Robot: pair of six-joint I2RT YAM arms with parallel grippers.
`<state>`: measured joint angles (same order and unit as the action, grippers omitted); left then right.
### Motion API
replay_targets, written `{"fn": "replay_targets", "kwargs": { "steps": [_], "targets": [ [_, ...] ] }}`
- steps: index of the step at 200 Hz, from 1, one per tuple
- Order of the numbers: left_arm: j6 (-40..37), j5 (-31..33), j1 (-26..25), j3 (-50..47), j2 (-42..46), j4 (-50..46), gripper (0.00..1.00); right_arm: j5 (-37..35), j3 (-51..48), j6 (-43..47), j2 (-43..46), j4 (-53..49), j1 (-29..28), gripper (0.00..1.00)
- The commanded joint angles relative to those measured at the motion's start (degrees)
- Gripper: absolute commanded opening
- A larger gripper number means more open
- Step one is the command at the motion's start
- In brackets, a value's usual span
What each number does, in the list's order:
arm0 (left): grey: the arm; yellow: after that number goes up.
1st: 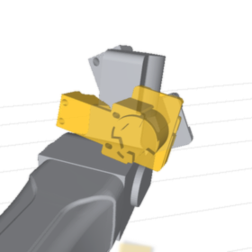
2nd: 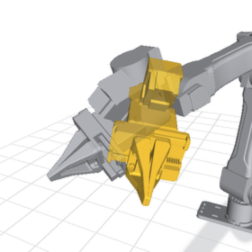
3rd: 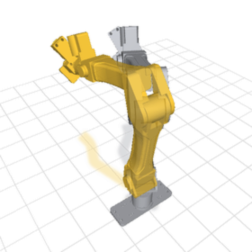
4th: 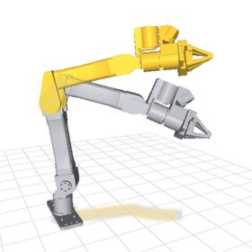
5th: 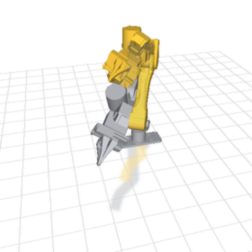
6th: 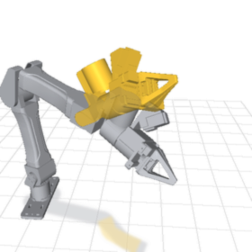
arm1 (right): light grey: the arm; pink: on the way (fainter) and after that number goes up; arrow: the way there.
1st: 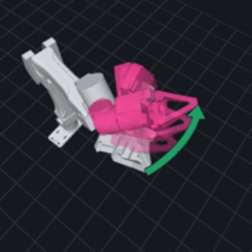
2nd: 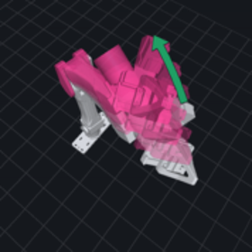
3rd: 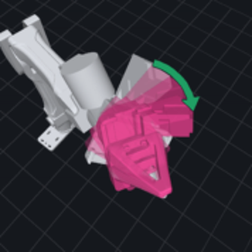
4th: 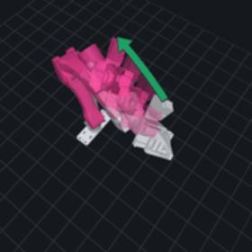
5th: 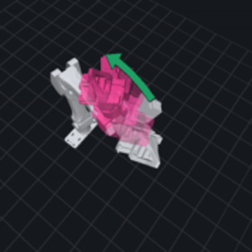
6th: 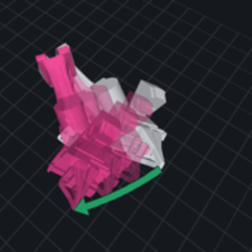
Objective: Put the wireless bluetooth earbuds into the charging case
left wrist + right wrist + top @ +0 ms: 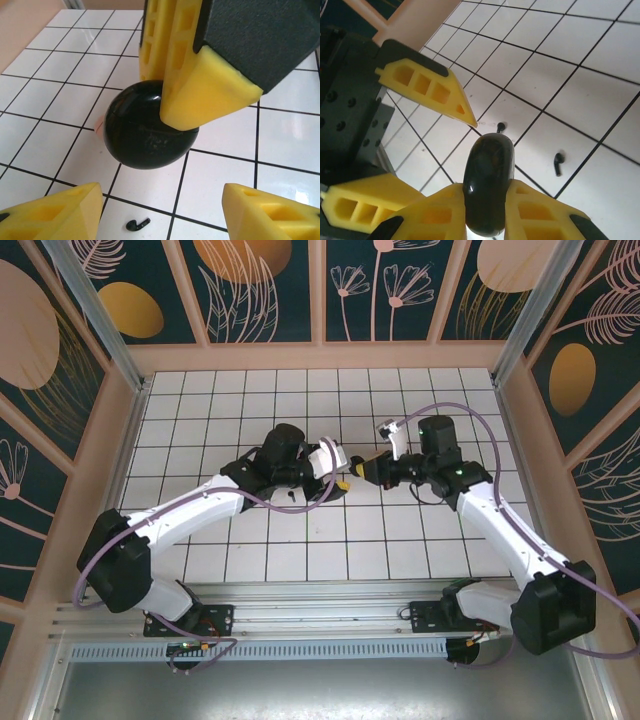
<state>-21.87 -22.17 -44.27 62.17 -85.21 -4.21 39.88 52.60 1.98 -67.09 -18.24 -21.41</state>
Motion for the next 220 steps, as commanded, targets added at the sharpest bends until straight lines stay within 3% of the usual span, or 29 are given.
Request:
{"fn": "replay_targets", "kwargs": {
  "steps": [1,61,85,220],
  "targets": [
    [-3.81,-2.25,-0.38,2.79,1.76,-4.45,0.62,-0.52,1.21,11.31,2.0,-2.53,0.16,0.15],
    [-12.2,-5.08,-0.35,3.12,2.46,-6.81,0.57,2.53,-2.23,38.78,7.99,-6.13,-0.64,0.12],
    [-14.43,-5.32,-0.37,4.29,2.03,-8.45,0.57,2.34,-1.77,45.72,8.0,-8.92,-1.42,0.11],
    [-18.38,-12.0,-0.38,5.94,0.61,-11.58,0.41,8.95,0.85,50.78,2.8,-8.04,-3.6,0.11]
  ]
}}
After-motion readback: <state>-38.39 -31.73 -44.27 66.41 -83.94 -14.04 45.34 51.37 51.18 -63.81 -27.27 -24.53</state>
